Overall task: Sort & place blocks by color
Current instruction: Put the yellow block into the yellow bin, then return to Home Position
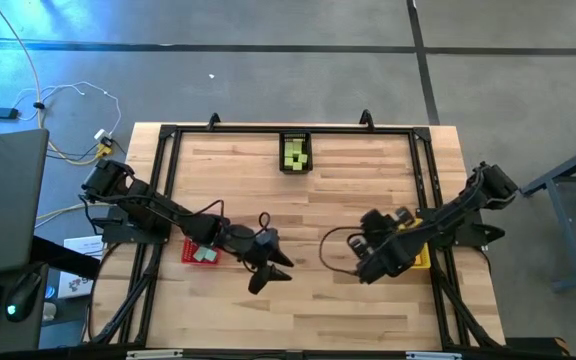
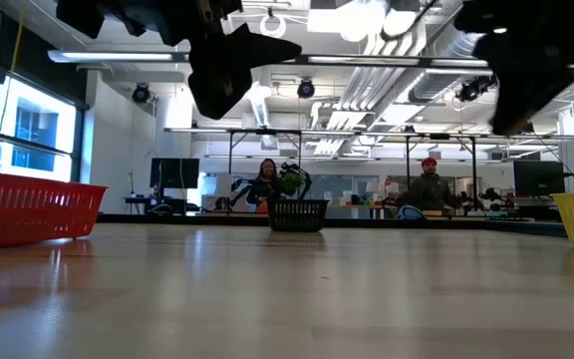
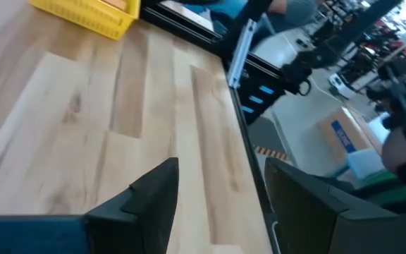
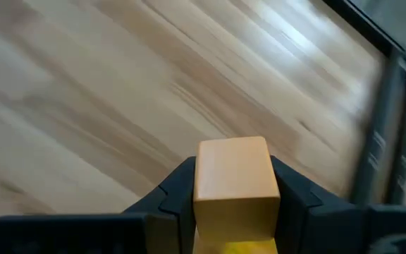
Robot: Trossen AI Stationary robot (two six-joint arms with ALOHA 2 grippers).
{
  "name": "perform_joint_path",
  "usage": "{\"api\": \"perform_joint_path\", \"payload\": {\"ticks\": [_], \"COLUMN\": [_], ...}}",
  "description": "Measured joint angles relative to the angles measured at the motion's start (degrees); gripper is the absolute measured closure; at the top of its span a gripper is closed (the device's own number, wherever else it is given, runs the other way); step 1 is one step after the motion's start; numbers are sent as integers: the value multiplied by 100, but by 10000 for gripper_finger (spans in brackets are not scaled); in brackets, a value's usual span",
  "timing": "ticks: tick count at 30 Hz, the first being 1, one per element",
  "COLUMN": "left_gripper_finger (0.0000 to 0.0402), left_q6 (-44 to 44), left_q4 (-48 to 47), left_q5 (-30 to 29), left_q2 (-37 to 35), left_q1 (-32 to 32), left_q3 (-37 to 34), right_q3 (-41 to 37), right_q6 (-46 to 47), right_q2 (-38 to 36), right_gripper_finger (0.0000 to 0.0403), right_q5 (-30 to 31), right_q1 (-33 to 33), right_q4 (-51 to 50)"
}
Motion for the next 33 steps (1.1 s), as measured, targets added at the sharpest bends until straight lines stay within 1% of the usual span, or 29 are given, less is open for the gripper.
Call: {"api": "perform_joint_path", "payload": {"ticks": [3,6,12,15,18,22,25,27,33], "left_gripper_finger": [202,202,202,202,202,202,202,202,202], "left_q6": [-2,0,310,466,553,667,743,756,753], "left_q4": [-2,-39,-465,-831,-1250,-1855,-2259,-2661,-3455], "left_q5": [71,126,122,-49,-287,-709,-1010,-1186,-1592], "left_q2": [-8,-159,-703,-1030,-1381,-1830,-2172,-2432,-3121], "left_q1": [0,4,8,6,4,4,7,3,0], "left_q3": [0,2,7,7,7,7,9,4,3], "right_q3": [-25,-141,-596,-822,-1008,-1139,-1178,-1178,-1178], "right_q6": [773,1345,2008,2274,2352,2143,2116,2091,1940], "right_q2": [0,0,2,2,2,4,4,2,-9], "right_gripper_finger": [295,295,295,295,295,294,284,267,207], "right_q5": [-440,-909,-1741,-2157,-2494,-2619,-2624,-2655,-2660], "right_q1": [99,218,516,637,738,827,825,823,823], "right_q4": [-593,-954,-1015,-1015,-971,-798,-785,-782,-794]}}
